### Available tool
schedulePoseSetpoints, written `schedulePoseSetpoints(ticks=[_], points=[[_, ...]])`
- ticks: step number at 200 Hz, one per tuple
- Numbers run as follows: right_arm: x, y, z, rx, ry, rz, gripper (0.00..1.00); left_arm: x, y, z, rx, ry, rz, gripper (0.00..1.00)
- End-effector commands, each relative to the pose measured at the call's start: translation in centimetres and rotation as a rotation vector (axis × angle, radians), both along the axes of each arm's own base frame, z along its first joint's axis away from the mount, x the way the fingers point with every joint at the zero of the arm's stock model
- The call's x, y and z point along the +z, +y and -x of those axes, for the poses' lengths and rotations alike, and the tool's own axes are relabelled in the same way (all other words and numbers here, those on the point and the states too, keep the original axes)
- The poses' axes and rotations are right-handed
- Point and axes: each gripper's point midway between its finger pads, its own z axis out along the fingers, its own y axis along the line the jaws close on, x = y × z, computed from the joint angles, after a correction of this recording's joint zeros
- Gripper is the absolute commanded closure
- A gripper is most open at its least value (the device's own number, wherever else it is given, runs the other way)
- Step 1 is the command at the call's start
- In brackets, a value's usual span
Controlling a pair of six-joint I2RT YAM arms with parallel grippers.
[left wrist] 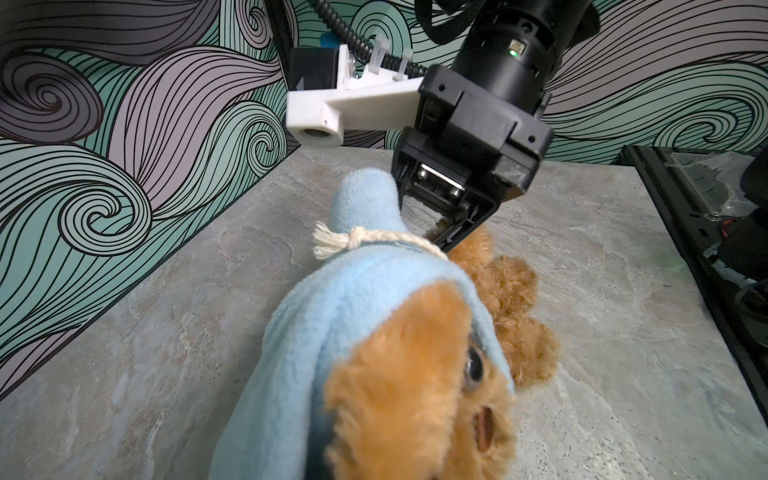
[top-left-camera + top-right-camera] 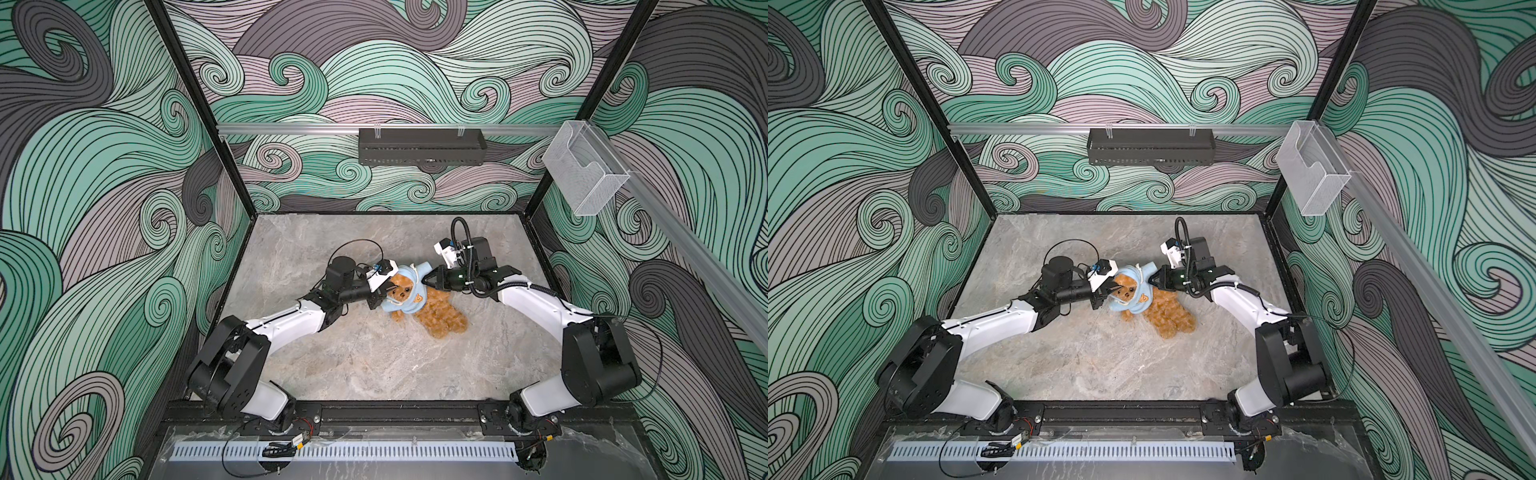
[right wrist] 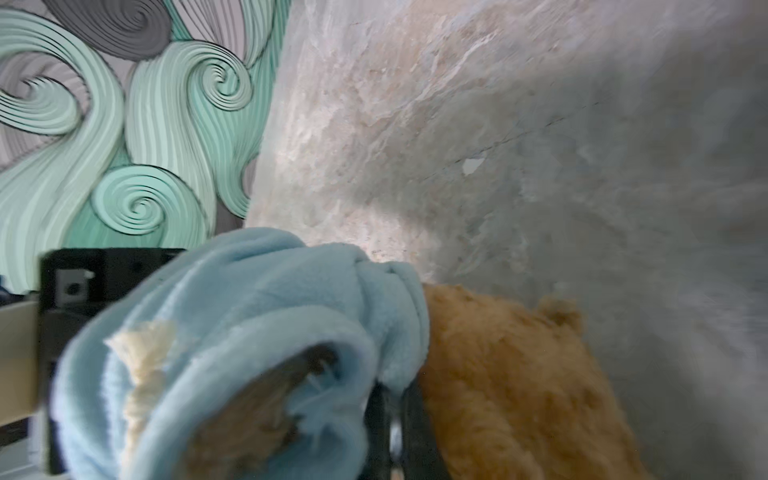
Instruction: Dress the teddy bear
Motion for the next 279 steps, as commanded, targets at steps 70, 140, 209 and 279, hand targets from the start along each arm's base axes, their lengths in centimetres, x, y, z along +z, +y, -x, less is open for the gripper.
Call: schedulePoseSetpoints(ticks=[70, 140, 209, 279], points=[[-5.2, -10.7, 0.4, -0.323, -0.026, 0.442, 1.00, 4.4, 3.7, -1.8, 0.293, -0.064, 0.180, 1.00], [-11.4, -13.5, 3.3, -0.377, 0.120, 0.497, 1.00, 5.3, 8.1, -1.8, 0.458, 0.011, 0.339, 1.00], [-1.8, -6.5, 0.3, -0.134, -0.167, 0.140, 0.79, 3.3, 3.8, 1.1, 0.156, 0.035, 0.092, 1.00], [13.7, -3.7, 3.6, -0.013, -0.627, -0.019, 0.44, 6.7, 2.1, 0.4, -0.010, -0.271, -0.082, 1.00]])
